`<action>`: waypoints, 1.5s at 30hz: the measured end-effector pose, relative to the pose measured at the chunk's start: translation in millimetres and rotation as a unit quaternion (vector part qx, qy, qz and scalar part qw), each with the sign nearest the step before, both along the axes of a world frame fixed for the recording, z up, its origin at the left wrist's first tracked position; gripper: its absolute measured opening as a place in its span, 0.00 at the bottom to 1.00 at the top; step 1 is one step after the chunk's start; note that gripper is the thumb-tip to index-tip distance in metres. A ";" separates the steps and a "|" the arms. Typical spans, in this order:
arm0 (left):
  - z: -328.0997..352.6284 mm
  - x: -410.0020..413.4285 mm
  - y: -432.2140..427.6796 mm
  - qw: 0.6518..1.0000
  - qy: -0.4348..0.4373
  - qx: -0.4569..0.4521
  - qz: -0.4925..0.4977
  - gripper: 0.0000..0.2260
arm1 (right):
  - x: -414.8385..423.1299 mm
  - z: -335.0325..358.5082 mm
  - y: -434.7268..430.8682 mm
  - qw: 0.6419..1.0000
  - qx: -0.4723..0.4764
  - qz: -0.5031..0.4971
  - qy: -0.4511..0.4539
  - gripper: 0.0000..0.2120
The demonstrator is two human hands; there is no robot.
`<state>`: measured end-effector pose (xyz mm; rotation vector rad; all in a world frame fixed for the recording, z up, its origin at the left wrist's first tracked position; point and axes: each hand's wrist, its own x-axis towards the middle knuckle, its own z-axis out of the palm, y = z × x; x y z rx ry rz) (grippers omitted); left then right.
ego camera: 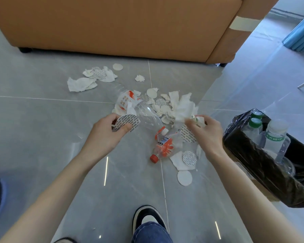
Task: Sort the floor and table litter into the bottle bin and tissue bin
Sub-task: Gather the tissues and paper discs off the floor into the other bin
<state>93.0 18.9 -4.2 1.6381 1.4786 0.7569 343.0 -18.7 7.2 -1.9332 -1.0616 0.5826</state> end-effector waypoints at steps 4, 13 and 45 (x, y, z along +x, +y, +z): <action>36.2 -32.9 -7.0 0.998 -0.021 0.009 0.054 0.08 | -43.4 44.8 17.6 0.995 0.012 0.100 0.027 0.05; 110.5 -147.8 -55.2 0.974 -0.048 0.076 0.210 0.04 | -182.0 122.5 22.4 0.940 0.034 0.331 0.071 0.07; 94.4 -249.3 -93.5 0.957 0.090 -0.039 0.271 0.21 | -340.0 62.7 20.2 0.848 -0.193 0.475 0.132 0.19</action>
